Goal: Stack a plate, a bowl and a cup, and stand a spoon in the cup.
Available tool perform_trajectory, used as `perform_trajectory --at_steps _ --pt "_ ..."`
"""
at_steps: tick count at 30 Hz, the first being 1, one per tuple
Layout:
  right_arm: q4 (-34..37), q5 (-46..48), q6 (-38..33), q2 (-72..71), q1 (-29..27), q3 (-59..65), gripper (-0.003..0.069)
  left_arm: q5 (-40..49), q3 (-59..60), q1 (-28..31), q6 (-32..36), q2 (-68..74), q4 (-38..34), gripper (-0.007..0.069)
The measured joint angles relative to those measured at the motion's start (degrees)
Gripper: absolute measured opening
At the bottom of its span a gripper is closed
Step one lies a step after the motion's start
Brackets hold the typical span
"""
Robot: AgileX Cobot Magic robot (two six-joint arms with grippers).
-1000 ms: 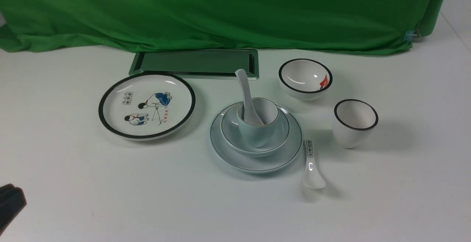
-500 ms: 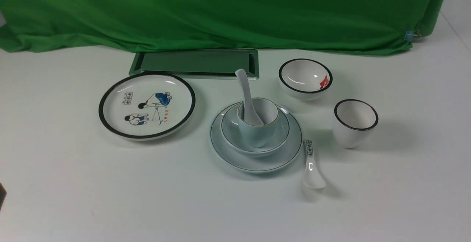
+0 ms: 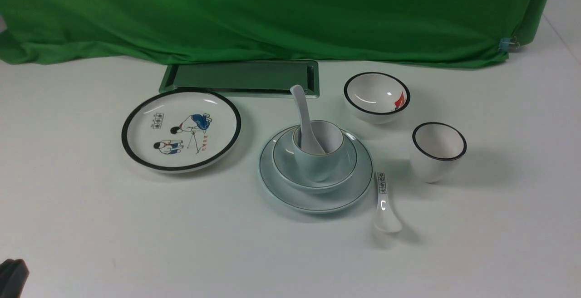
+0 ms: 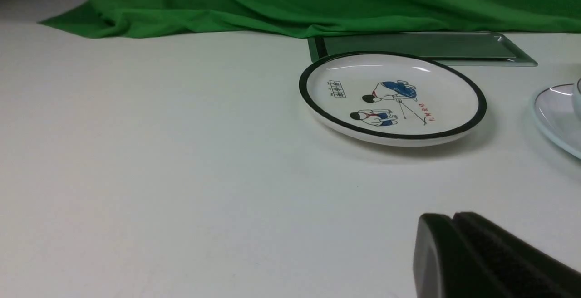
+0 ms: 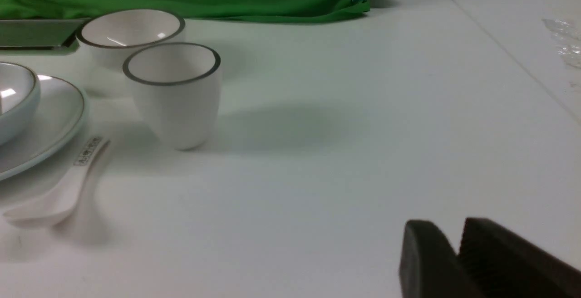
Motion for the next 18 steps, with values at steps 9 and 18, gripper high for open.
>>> perform_trajectory --at_steps 9,18 --pt "0.00 0.00 0.00 0.00 0.00 0.00 0.0178 0.00 0.00 0.00 0.06 0.00 0.59 -0.0029" --pt "0.00 0.00 0.00 0.00 0.00 0.00 0.0198 -0.05 0.00 0.00 0.18 0.00 0.59 -0.0029"
